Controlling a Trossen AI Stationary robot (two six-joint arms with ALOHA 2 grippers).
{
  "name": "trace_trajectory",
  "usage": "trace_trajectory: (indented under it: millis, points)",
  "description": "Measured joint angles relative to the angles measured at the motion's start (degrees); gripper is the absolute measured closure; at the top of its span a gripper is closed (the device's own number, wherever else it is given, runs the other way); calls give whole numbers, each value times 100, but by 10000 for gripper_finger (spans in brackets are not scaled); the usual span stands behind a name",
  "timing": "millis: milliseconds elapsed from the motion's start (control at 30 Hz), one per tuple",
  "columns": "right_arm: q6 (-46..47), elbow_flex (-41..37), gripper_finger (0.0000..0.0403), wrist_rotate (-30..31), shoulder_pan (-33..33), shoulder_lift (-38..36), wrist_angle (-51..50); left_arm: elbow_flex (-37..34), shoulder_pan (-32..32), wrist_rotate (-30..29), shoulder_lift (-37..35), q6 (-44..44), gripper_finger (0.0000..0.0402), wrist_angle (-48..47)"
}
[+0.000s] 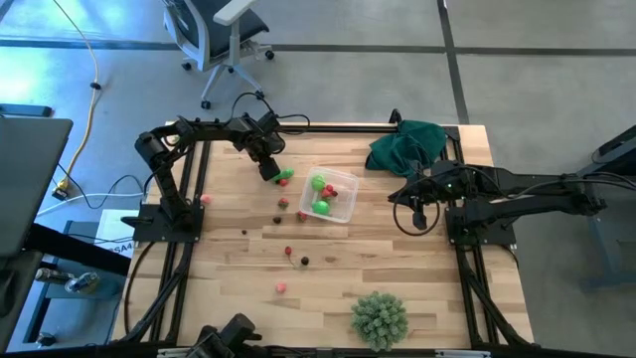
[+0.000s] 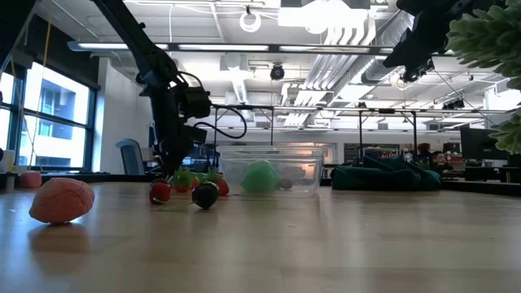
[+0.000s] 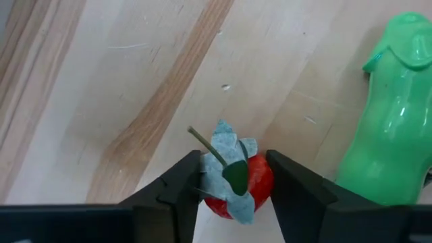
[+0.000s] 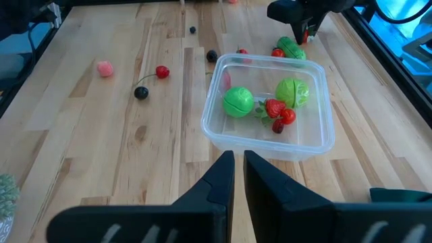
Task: Pick and placing Produce into tupperware
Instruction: Put the red strawberry into the transparent bin
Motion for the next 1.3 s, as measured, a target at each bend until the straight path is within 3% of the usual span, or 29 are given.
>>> trace_trajectory:
  millis: [333, 633, 833, 1300]
  points:
    - [-1, 0, 379, -1, 0, 1, 0, 0, 0, 3, 0, 164, 243, 9]
    - [0, 1, 379, -2, 0, 0, 0, 299, -1, 116, 4, 334, 270, -331]
    - [-1, 1, 379, -2, 0, 1, 0, 770, -3, 310, 4, 535, 243, -746]
    - [1, -1, 379, -2, 0, -1, 0, 2069, -401, 1743, 0, 1253, 270, -1145]
